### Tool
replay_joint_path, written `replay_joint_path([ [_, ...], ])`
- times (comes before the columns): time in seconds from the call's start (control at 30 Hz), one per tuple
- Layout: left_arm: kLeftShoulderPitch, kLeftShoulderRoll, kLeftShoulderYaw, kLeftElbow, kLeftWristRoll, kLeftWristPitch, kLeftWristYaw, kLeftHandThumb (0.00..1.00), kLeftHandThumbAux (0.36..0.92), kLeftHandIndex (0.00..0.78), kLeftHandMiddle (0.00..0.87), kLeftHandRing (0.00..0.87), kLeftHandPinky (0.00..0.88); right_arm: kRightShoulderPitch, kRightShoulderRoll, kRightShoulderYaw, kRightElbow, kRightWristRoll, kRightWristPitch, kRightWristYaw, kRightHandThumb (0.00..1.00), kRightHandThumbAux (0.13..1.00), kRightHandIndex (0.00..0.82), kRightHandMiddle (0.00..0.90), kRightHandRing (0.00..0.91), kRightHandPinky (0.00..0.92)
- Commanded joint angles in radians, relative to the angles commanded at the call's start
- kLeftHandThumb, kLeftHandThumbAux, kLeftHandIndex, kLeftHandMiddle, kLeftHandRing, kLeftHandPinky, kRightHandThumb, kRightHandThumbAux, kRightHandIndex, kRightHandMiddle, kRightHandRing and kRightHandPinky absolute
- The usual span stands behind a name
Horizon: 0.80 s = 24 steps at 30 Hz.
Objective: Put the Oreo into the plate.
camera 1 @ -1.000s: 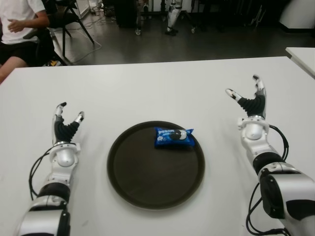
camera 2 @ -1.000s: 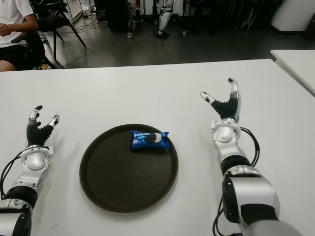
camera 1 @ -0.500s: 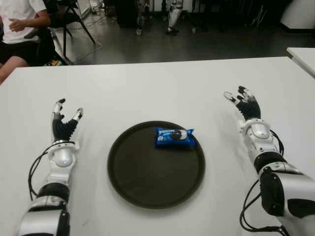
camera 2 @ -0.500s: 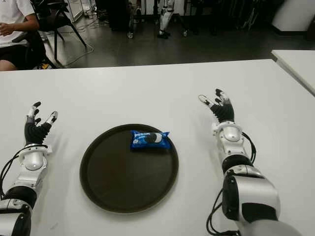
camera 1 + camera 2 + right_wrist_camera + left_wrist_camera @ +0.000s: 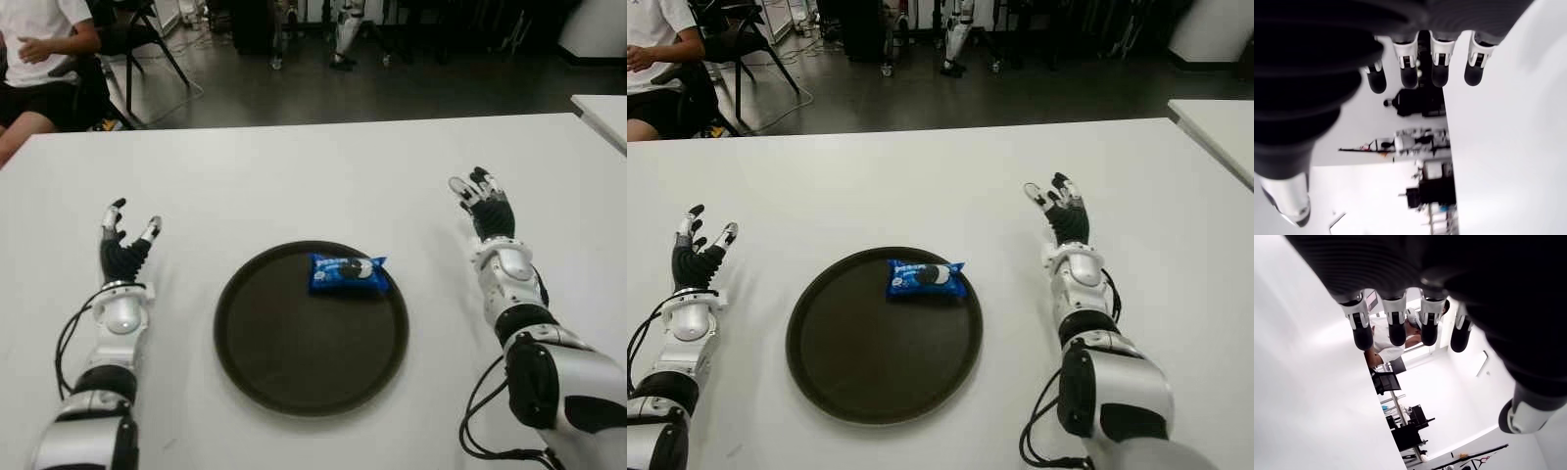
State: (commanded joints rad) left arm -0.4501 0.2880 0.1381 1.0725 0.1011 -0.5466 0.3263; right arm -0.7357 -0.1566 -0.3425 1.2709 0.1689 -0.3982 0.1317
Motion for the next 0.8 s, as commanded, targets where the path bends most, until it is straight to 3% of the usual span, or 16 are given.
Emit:
replay_joint_path([
  [0.8, 0.004, 0.003, 0.008, 0.022, -0.012, -0.015, -0.022, 0.000, 0.601, 0.000, 0.000, 0.000, 0.000, 0.011, 0.007, -0.009, 0.005, -0.005, -0.012, 0.020, 0.000, 0.678, 0.000, 0.000, 0.000, 0.000],
])
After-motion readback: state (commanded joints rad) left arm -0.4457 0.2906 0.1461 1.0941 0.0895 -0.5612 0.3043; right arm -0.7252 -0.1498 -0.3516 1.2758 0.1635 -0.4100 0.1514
